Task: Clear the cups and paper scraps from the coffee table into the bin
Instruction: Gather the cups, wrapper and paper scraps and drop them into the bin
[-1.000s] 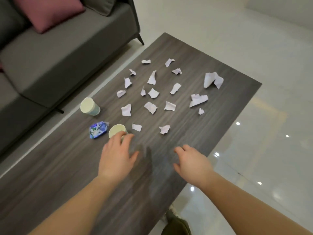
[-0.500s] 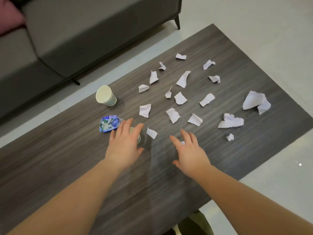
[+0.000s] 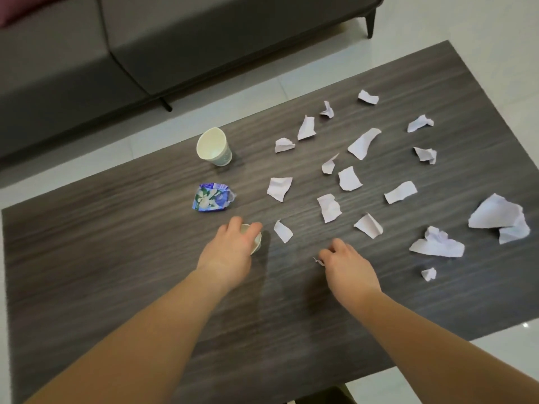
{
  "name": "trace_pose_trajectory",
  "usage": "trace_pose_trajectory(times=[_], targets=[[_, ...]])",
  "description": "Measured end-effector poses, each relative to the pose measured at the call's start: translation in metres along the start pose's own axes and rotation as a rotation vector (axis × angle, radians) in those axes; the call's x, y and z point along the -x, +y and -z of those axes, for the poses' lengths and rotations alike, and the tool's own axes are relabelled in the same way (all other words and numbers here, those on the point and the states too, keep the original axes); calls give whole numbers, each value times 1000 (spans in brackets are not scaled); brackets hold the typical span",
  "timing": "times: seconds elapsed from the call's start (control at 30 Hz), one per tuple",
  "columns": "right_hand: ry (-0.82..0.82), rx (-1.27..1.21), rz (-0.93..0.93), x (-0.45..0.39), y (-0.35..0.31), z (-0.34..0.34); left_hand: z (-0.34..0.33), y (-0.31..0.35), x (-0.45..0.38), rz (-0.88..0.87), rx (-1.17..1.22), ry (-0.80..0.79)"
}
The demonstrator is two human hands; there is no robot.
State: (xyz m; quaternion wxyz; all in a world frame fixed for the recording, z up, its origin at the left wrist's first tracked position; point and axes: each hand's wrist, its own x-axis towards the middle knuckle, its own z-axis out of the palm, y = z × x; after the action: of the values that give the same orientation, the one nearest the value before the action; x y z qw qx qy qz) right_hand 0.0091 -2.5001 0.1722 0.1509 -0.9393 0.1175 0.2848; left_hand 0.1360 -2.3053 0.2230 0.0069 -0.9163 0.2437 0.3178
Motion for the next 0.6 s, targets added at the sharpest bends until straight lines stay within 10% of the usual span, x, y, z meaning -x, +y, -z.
trace_pose_trajectory(times=[0.6], targets=[[-79,205,352,-10,-117,11,-9,-89,95,183,187,108]])
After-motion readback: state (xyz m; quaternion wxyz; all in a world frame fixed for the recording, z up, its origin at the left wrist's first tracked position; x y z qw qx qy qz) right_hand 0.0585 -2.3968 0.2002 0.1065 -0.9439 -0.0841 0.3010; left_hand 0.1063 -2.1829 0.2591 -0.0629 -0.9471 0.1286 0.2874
